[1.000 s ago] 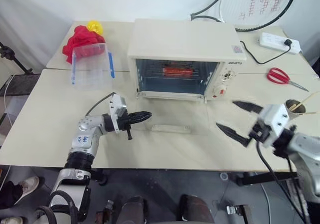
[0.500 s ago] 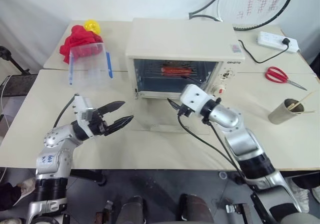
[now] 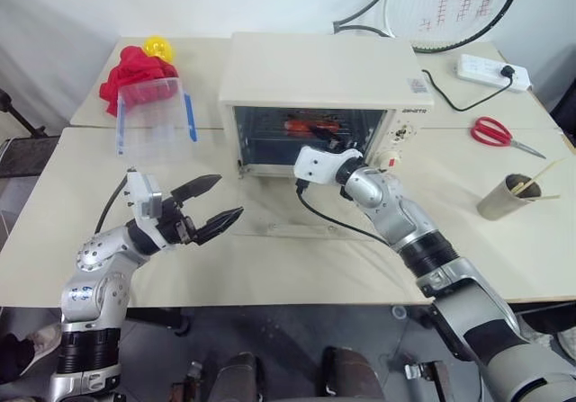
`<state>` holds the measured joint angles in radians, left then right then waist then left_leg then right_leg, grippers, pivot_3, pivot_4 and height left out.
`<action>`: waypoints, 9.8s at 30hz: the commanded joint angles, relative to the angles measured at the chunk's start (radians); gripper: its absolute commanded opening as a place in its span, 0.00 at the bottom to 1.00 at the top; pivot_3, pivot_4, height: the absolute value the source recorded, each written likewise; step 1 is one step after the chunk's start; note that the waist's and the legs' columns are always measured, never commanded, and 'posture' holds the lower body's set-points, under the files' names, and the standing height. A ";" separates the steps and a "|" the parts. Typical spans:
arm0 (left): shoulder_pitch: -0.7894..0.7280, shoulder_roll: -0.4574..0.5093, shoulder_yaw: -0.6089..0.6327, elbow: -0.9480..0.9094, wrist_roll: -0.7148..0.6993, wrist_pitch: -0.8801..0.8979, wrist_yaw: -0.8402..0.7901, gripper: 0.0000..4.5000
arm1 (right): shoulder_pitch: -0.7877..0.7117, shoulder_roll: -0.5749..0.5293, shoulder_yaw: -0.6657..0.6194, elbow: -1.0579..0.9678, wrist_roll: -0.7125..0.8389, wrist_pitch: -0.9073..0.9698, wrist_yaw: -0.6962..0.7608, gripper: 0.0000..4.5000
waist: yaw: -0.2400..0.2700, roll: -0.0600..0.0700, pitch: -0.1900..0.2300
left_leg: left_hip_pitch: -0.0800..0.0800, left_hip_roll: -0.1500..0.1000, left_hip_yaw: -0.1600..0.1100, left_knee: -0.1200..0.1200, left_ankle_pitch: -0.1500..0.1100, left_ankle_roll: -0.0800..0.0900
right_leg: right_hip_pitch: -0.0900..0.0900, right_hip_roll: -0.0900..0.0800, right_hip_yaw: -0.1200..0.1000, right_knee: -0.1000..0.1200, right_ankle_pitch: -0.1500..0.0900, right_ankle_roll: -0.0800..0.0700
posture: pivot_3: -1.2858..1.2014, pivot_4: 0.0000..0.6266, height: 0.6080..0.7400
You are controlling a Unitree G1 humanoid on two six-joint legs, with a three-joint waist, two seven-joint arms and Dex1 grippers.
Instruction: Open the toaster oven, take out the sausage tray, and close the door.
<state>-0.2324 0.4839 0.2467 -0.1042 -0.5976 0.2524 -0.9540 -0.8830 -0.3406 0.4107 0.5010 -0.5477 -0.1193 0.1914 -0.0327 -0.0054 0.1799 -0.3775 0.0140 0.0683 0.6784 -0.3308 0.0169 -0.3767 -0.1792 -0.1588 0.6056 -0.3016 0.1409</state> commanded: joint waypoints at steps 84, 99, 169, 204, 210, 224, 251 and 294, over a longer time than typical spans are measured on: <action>-0.551 0.010 -0.009 0.590 0.017 0.307 -0.111 1.00 | 0.644 -0.226 -0.132 -0.978 -0.110 0.111 0.358 0.01 | 0.029 -0.002 0.001 | -0.006 0.001 0.004 0.003 0.001 -0.001 | -0.001 0.003 -0.002 -0.003 0.000 0.000 | 0.52 0.24 1.00; -0.370 -0.064 0.216 0.121 -0.385 1.001 0.421 1.00 | 0.670 -0.243 -0.160 -1.008 -0.101 0.022 0.338 0.01 | 0.043 -0.002 0.001 | -0.008 0.000 -0.008 0.006 0.001 -0.001 | 0.000 0.003 0.000 -0.003 0.000 0.000 | 0.52 0.24 1.00; 0.366 -0.110 0.550 0.002 -1.375 0.923 0.897 0.00 | 0.716 -0.420 -0.447 -0.291 0.582 -0.383 0.597 0.01 | 0.047 -0.002 0.001 | 0.004 0.002 0.001 0.002 0.001 -0.003 | 0.004 0.005 0.012 -0.005 0.000 -0.001 | 0.52 0.24 1.00; 0.350 -0.359 0.631 -0.137 -1.375 0.756 1.088 0.00 | 0.394 -0.315 -0.577 -0.699 1.327 0.538 0.726 0.01 | 0.057 -0.002 0.001 | 0.002 0.004 0.002 0.002 -0.003 -0.003 | 0.004 0.008 0.013 -0.009 0.000 -0.001 | 0.52 0.24 1.00; 0.367 -0.259 0.521 -0.110 -1.375 0.835 1.088 0.00 | 0.275 -0.375 -0.396 -0.845 1.318 0.747 0.763 0.01 | 0.055 -0.003 0.001 | 0.001 0.007 0.003 0.002 -0.005 -0.003 | 0.002 0.011 0.015 -0.010 0.000 -0.001 | 0.52 0.24 1.00; 0.030 0.052 0.139 0.175 -1.375 1.032 1.036 0.00 | 0.672 -0.485 -0.631 -0.830 1.160 0.503 0.858 0.01 | 0.076 -0.003 0.000 | 0.000 0.001 0.004 0.003 -0.006 -0.003 | 0.002 0.012 0.029 -0.012 0.000 0.001 | 0.52 0.24 1.00; -0.468 -0.116 -0.186 0.560 -0.675 1.091 0.714 0.09 | 1.298 -0.460 -1.052 -1.069 1.185 0.513 0.827 0.00 | 0.090 -0.001 -0.001 | 0.007 0.003 0.021 0.002 -0.006 -0.003 | 0.003 0.014 0.038 -0.013 0.003 0.005 | 0.52 0.24 1.00; 0.041 0.335 -0.003 0.183 0.057 -0.157 -0.287 1.00 | 1.119 -0.488 -0.906 -0.877 1.145 0.246 1.089 0.99 | 0.057 -0.001 0.001 | 0.007 0.006 0.024 -0.004 -0.009 0.002 | -0.003 0.014 0.040 -0.015 0.003 0.006 | 0.52 0.24 1.00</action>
<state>-0.1919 0.8217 0.2182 0.1163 -0.5178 0.0879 -1.2429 0.2342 -0.8089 -0.4839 -0.3651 0.5970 0.1512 1.2672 0.0242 -0.0067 0.1805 -0.3703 0.0200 0.0923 0.6746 -0.3401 0.0188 -0.3799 -0.1656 -0.1190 0.5911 -0.2984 0.1465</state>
